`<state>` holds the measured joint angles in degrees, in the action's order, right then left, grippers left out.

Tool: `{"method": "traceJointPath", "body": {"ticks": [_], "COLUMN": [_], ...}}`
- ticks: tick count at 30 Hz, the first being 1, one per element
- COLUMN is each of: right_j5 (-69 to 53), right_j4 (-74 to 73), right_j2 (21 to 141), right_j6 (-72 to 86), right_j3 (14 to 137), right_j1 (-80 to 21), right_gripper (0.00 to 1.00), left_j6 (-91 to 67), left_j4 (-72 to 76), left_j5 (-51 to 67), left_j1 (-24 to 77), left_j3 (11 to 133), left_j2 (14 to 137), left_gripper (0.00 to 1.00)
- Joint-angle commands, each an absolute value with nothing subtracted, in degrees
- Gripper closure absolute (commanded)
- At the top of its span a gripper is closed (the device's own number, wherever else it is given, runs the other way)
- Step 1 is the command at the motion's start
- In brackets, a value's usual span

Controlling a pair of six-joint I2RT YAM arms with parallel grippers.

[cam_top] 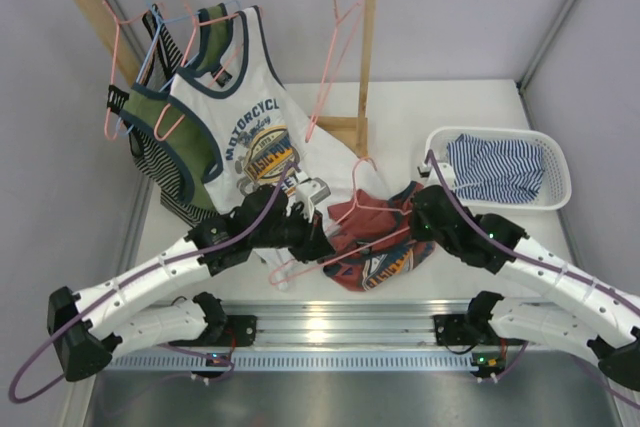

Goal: Place the tank top on the hanger

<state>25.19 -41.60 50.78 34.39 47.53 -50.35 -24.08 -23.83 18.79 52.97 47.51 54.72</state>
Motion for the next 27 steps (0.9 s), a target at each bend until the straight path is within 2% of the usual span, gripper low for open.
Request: {"method": "traceJointPath", "body": {"ticks": [1, 9, 12, 16, 20, 24, 27], "right_j5": [26.98, 29.35, 31.9, 34.1, 33.75, 36.56, 38.93], "right_j4": [-40.43, -43.68, -45.87, -47.37, -46.4, -48.34, -48.43], "right_j2": [50.27, 50.71, 51.67, 54.22, 56.16, 58.27, 59.32], "right_j6": [35.33, 36.3, 37.44, 38.32, 38.58, 40.08, 40.86], "right_j3": [50.54, 51.15, 51.15, 50.71, 49.66, 49.75, 49.22], "right_j1": [-52.03, -52.38, -52.38, -52.38, -52.38, -52.38, -52.29], "right_gripper": [1.0, 1.0, 0.95, 0.83, 0.79, 0.65, 0.64], "left_j6": [-25.49, -26.63, -27.25, -27.33, -27.51, -27.42, -27.51], "left_j4": [-13.81, -9.67, -7.13, -5.27, -4.92, -5.27, -6.06], "left_j5": [21.09, 21.0, 21.97, 21.8, 21.1, 20.83, 20.57], "left_j1": [53.26, 53.35, 53.44, 53.79, 53.96, 53.96, 53.96], "left_j3": [45.36, 43.24, 42.98, 42.8, 43.07, 42.98, 42.89], "left_j2": [56.51, 58.09, 59.67, 60.73, 60.56, 60.03, 59.59], "left_gripper": [1.0, 1.0, 1.0, 1.0, 1.0, 1.0, 1.0]}}
